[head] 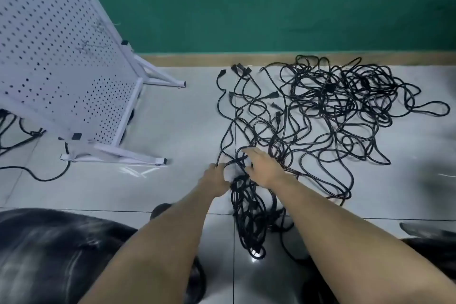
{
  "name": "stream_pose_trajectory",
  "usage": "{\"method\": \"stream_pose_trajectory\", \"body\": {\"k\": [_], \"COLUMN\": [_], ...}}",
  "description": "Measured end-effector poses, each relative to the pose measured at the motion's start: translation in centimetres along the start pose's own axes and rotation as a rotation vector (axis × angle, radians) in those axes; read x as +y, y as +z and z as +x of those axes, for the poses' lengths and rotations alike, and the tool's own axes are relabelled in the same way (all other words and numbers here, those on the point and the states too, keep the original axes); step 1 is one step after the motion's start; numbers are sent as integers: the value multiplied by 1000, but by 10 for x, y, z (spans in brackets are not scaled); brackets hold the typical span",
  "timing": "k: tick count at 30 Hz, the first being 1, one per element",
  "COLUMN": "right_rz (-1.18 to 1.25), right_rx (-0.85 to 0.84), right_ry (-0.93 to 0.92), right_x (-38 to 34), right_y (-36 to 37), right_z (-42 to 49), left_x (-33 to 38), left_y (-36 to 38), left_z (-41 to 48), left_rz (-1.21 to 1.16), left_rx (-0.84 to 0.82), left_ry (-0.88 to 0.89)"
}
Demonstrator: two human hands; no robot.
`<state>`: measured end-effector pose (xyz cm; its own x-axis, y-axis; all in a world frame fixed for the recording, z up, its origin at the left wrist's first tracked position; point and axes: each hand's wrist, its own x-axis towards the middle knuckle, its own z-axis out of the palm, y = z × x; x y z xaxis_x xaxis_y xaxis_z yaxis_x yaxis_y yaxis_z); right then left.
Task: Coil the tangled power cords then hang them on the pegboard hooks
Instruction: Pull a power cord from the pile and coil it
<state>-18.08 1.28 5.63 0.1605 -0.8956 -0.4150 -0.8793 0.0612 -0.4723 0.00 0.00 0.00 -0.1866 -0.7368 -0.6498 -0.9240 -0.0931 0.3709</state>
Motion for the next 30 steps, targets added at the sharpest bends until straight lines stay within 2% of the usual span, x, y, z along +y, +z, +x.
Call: {"method": "stream_pose_trajectory", "body": {"k": [6,14,21,25,30], "right_rz": [-11,88,187,179,163], "right_rx": [-21,20,80,83,116], "right_ry": [52,155,218,210,199], "right_x": [-5,2,-16,-26,-34], "right_y": [12,13,-14,-30,-52], "right_z": [20,41,37,22,3], "left_x": [-18,-28,-11,5,21], "left_y": [11,-4,-69,-109,-166], "left_z": [6,17,2,-15,-41], "left_rz": [125,-144,-420,-398,-308], "left_rx": [44,180,291,210,215], "left_ry": [-56,-80,-65,-52,-27]}}
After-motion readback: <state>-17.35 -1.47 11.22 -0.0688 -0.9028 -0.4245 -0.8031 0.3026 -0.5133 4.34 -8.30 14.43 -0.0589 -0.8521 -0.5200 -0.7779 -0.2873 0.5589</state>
